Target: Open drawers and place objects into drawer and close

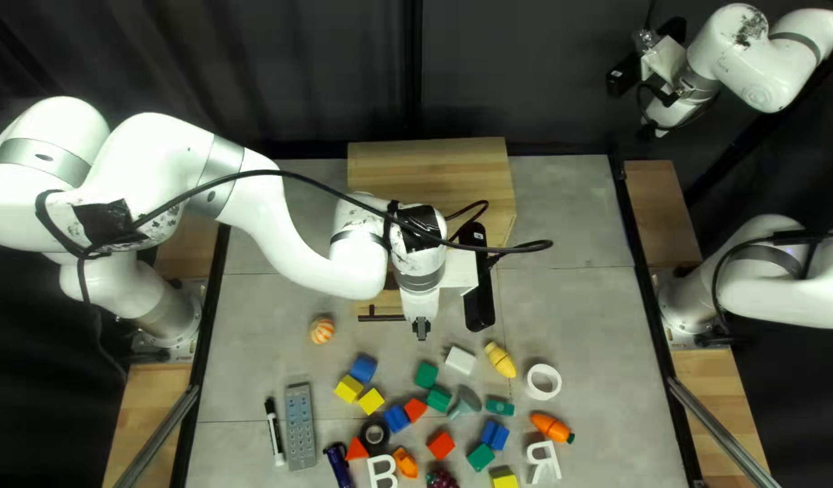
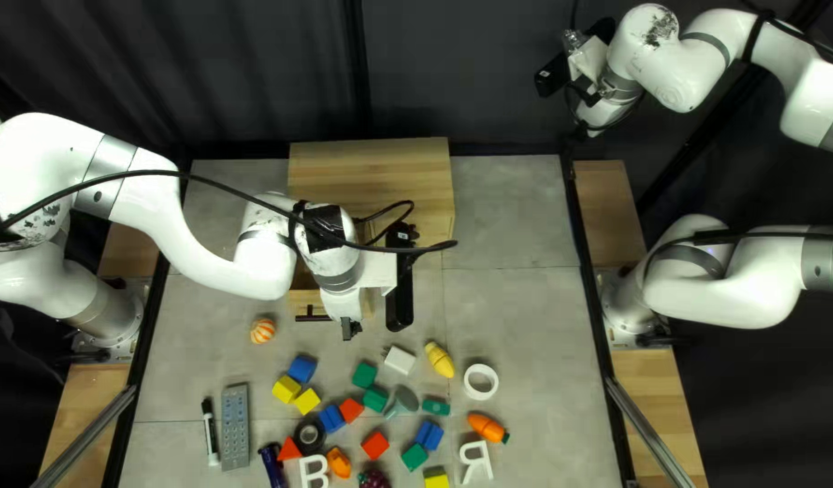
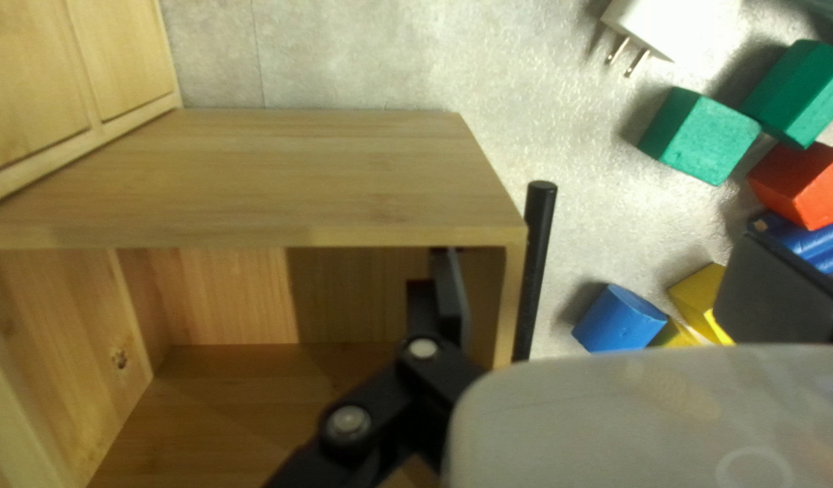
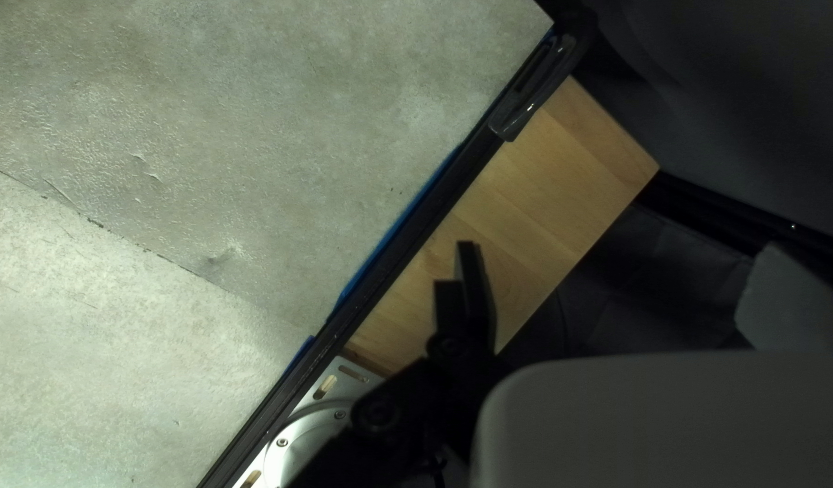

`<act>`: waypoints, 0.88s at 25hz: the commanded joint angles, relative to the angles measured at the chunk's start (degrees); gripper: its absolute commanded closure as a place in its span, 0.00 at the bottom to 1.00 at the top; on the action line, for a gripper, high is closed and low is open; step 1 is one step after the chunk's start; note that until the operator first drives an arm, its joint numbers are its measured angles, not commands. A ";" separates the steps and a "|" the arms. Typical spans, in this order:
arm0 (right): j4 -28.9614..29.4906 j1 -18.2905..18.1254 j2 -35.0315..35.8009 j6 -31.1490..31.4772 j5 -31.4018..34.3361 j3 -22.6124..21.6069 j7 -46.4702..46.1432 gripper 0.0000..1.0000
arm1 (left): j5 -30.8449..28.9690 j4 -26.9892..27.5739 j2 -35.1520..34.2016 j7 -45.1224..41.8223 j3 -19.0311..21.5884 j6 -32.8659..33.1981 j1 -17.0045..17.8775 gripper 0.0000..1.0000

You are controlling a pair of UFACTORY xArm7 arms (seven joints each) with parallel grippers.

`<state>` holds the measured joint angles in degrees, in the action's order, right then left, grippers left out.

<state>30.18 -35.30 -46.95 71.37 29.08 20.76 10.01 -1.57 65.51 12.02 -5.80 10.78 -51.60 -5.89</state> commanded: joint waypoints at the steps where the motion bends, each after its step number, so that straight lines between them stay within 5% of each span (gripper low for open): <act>1: 0.00 0.00 0.00 0.00 0.00 0.00 0.00 0.00 | -0.10 0.36 0.31 0.00 -0.05 0.02 -0.02 0.00; 22: 0.00 0.00 0.00 0.00 0.00 0.00 0.00 0.00 | 1.80 -7.66 -6.52 -1.32 0.16 1.24 -0.21 0.00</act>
<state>30.18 -35.30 -46.95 71.37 29.08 20.76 10.01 -0.24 58.44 5.79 -6.89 10.88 -50.66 -6.10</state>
